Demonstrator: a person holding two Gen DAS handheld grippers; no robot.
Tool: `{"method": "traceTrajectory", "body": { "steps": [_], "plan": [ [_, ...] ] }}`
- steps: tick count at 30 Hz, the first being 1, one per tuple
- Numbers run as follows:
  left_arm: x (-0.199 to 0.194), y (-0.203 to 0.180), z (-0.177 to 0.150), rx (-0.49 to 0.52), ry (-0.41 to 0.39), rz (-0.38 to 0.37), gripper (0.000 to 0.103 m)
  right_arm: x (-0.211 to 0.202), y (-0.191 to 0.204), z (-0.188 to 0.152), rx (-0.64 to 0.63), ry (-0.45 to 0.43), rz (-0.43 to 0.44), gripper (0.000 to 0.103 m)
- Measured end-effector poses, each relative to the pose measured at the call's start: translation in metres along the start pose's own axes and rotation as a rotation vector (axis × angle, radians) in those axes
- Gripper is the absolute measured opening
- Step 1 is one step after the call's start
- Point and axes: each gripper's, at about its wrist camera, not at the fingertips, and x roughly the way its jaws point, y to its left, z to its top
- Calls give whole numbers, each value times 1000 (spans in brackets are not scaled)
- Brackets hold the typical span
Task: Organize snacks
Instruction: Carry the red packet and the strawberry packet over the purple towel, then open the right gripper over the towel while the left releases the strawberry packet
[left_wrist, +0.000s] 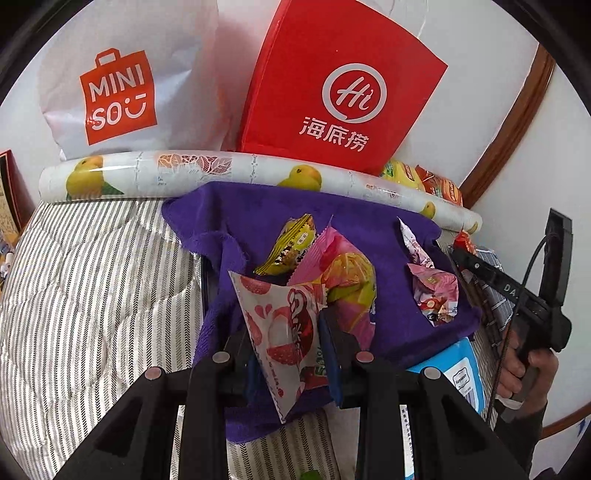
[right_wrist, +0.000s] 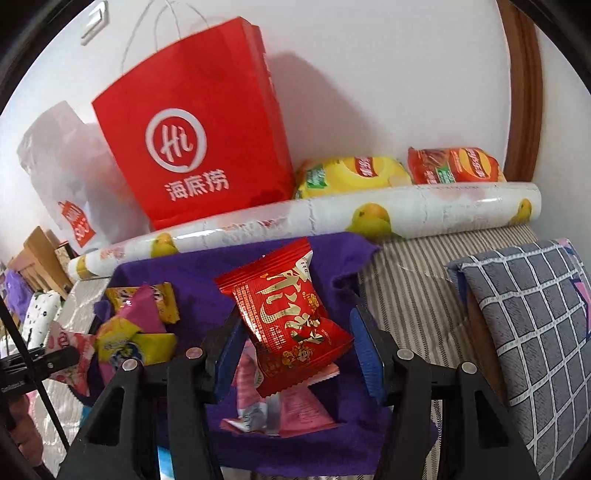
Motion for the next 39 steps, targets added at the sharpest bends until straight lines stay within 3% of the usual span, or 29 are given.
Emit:
{"method": "traceTrajectory", "body": {
  "steps": [7,19,30,35,39],
  "plan": [
    [9,2,-2,-8,15,31,28,17,-4,-7,11,55,-14,56],
    [11,10,-3,-50,9,-2,28,30,4,-14,3,115,12,57],
    [17,5,-6,-41,13,-14,28,14,17,-13,-52,63,40,63],
    [27,3,-7,-50,53,-51,28,12,20,-13,-49,55,53,64],
    [29,0,-9,-40,61,-34,27,11,19,-13,-46,55,58,64]
  ]
}}
